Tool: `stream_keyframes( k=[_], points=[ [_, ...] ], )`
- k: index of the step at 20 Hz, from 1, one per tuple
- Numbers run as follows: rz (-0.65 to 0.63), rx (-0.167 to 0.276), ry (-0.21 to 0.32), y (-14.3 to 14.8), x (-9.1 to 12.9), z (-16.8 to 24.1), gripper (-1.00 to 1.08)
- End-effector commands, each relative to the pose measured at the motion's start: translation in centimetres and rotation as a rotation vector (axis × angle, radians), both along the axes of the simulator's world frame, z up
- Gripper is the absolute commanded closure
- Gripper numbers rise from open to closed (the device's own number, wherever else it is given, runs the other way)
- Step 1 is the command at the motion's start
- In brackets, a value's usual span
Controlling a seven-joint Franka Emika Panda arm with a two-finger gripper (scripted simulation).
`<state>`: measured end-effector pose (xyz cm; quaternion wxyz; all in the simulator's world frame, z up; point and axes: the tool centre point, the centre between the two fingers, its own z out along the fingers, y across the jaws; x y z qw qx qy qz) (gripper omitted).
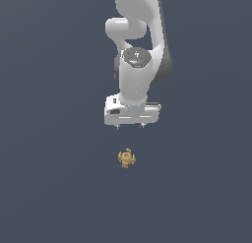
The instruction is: Pick up the object and move it to a goal position.
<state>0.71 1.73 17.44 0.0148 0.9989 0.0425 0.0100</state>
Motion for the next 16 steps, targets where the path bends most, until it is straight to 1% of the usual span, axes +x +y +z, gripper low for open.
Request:
stream_keyframes(
  k=[1, 8, 16],
  points=[
    [0.014, 0.000, 0.001, 0.0, 0.3, -0.2, -0.92],
    [0.100, -0.001, 0.008, -0.2, 2.0, -1.6, -0.92],
    [0.270, 0.005, 0.020, -0.7, 5.1, -4.6, -0.92]
  ],
)
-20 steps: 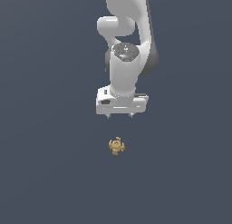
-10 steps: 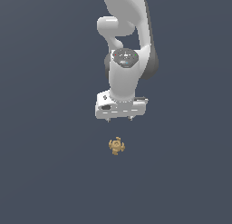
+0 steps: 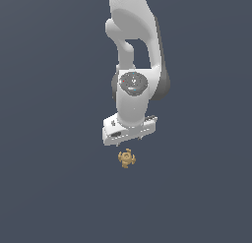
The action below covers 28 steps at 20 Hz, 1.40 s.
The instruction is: Pick up the object and move it to a goal position.
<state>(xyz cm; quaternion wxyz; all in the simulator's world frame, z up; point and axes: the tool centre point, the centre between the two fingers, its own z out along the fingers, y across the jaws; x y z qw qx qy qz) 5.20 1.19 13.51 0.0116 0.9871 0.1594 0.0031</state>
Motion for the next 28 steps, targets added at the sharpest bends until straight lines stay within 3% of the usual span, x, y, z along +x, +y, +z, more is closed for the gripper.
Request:
stream_keyframes(
  k=[1, 12, 21, 28],
  points=[
    [0.057, 0.004, 0.004, -0.2, 1.0, -1.1, -0.92],
    [0.203, 0.019, 0.012, -0.8, 3.4, -4.1, -0.92],
    [0.215, 0.020, 0.013, -0.9, 3.5, -4.8, -0.92],
    [0.218, 0.021, 0.012, -0.9, 3.4, -8.3, -0.92]
  ],
)
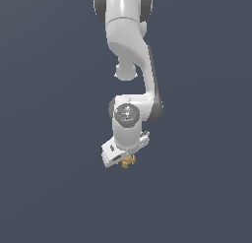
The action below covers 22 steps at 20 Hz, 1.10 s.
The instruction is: Pick up the object and move it to a goal position.
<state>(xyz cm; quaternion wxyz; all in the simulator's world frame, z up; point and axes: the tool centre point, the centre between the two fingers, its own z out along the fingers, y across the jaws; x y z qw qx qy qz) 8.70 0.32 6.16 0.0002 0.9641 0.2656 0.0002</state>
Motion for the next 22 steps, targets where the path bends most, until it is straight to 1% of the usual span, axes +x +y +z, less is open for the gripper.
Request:
stream_keyframes(
  k=[1, 4, 8, 9, 22],
  points=[
    [0.001, 0.000, 0.001, -0.02, -0.06, -1.35, -0.92],
    [0.002, 0.000, 0.001, -0.02, -0.03, -2.16, -0.92],
    [0.002, 0.000, 0.001, 0.02, 0.09, -2.14, -0.92],
    [0.002, 0.000, 0.001, 0.02, 0.09, -2.14, 1.08],
    [0.002, 0.000, 0.001, -0.08, 0.01, -1.96, 1.08]
  ],
)
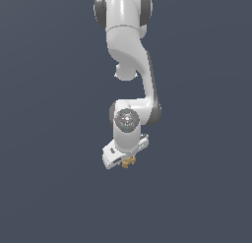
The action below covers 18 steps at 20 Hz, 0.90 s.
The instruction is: Pick up the object and move it to a goal position.
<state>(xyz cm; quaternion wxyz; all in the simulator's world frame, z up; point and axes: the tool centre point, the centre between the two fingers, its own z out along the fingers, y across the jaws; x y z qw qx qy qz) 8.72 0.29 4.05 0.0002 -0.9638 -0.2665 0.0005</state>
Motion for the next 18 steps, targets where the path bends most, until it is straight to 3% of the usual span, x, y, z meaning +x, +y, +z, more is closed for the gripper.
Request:
stream_keyframes(
  k=[1, 10, 18],
  points=[
    [0.000, 0.000, -0.001, -0.1, -0.1, 0.3, 1.08],
    [0.000, -0.001, -0.001, -1.4, -1.4, 3.7, 1.08],
    [0.000, -0.001, -0.001, -4.0, -4.0, 10.2, 1.08]
  ],
)
